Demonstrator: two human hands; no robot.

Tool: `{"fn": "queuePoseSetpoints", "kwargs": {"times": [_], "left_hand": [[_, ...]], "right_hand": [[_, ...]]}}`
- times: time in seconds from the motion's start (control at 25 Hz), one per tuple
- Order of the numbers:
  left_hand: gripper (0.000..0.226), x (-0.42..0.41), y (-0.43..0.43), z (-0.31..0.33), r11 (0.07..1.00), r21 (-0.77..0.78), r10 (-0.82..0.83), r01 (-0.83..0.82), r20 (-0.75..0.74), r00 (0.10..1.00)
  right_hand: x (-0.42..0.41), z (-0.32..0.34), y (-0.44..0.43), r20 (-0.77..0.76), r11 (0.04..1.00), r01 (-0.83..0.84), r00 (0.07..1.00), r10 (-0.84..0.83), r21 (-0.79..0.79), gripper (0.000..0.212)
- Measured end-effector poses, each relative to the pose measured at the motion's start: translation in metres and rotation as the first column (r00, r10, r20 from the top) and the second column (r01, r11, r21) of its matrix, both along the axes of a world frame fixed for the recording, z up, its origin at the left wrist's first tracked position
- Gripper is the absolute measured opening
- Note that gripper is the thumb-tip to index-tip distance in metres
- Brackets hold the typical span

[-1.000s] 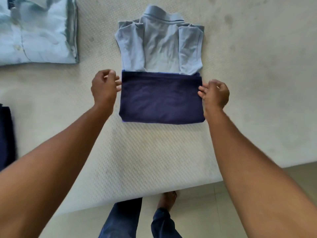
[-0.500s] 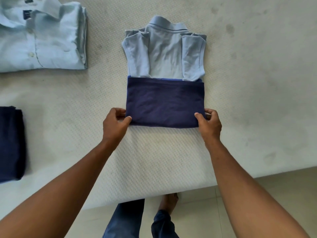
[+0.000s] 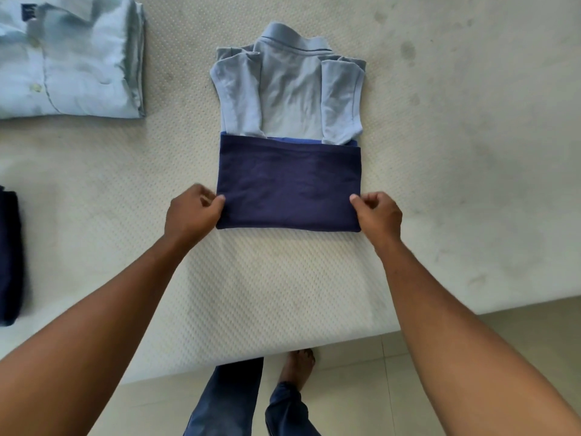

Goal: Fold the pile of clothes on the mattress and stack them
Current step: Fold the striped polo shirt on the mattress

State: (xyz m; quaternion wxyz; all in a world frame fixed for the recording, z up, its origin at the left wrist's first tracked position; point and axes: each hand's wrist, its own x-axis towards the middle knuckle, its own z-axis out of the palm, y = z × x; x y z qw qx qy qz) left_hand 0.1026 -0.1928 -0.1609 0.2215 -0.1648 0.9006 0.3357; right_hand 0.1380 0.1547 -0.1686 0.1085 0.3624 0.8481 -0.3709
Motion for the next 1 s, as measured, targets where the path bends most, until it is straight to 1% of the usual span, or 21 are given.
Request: {"fn": "queuePoseSetpoints", "kwargs": {"times": [0.08,0.16,0.2,0.28,0.36,0.44,0.52,0.6,0.72,0.84,0.88,0.92,1.0], "left_hand": [[0.043,-0.029,0.012,0.001,0.996,0.078,0.038,-0.032,-0.070,0.997],[0.050,-0.062,0.023,-0.003,0.992,0.100,0.083,-0.072,-0.107,0.991],[0.047,-0.075,0.027,-0.006,0.991,0.091,0.105,-0.096,-0.112,0.988],[0.031,-0.088,0.030,-0.014,0.989,0.057,0.146,-0.140,-0.129,0.981],[0.017,-0.091,0.028,-0.022,0.983,0.060,0.184,-0.175,-0.195,0.963],[0.013,-0.091,0.026,-0.028,0.981,0.077,0.194,-0.179,-0.282,0.940],[0.015,-0.095,0.024,-0.033,0.982,0.069,0.188,-0.175,-0.327,0.926],[0.022,-0.099,0.024,-0.035,0.985,0.039,0.172,-0.169,-0.312,0.934],[0.039,-0.083,0.025,-0.025,0.992,-0.007,0.119,-0.125,-0.239,0.964],[0.056,-0.047,0.019,-0.016,0.999,0.011,0.038,-0.037,-0.119,0.992],[0.063,-0.034,0.014,-0.012,0.999,0.035,-0.005,0.008,-0.076,0.997],[0.069,-0.023,0.010,-0.007,0.995,0.077,-0.055,0.057,-0.037,0.998],[0.076,-0.009,0.000,0.000,0.975,0.189,-0.119,0.115,0.010,0.993]], "right_hand": [[-0.035,-0.001,-0.004,-0.068,0.998,0.040,0.997,-0.043,-0.048,0.032],[-0.067,-0.005,-0.006,-0.105,0.998,0.049,0.993,-0.052,-0.026,0.030],[-0.078,-0.010,-0.005,-0.107,0.999,0.049,0.993,-0.049,-0.002,0.027],[-0.085,-0.015,-0.004,-0.111,0.998,0.057,0.992,-0.053,0.031,0.020],[-0.084,-0.015,-0.002,-0.162,0.996,0.087,0.983,-0.084,0.015,0.016],[-0.086,-0.017,0.000,-0.223,0.994,0.105,0.970,-0.100,0.010,0.013],[-0.092,-0.021,0.000,-0.228,0.993,0.111,0.969,-0.099,0.041,0.013],[-0.096,-0.028,-0.003,-0.178,0.989,0.112,0.979,-0.095,0.094,0.021],[-0.079,-0.027,-0.013,-0.082,0.984,0.106,0.992,-0.095,0.142,0.043],[-0.038,-0.016,-0.022,0.031,0.987,0.002,0.999,-0.007,0.161,0.053],[-0.025,-0.010,-0.024,0.055,0.992,-0.014,0.998,0.007,0.126,0.053],[-0.015,-0.004,-0.024,0.056,0.998,0.006,0.998,-0.010,0.065,0.052],[-0.004,0.005,-0.019,0.027,0.998,0.056,0.998,-0.055,-0.040,0.049]]}}
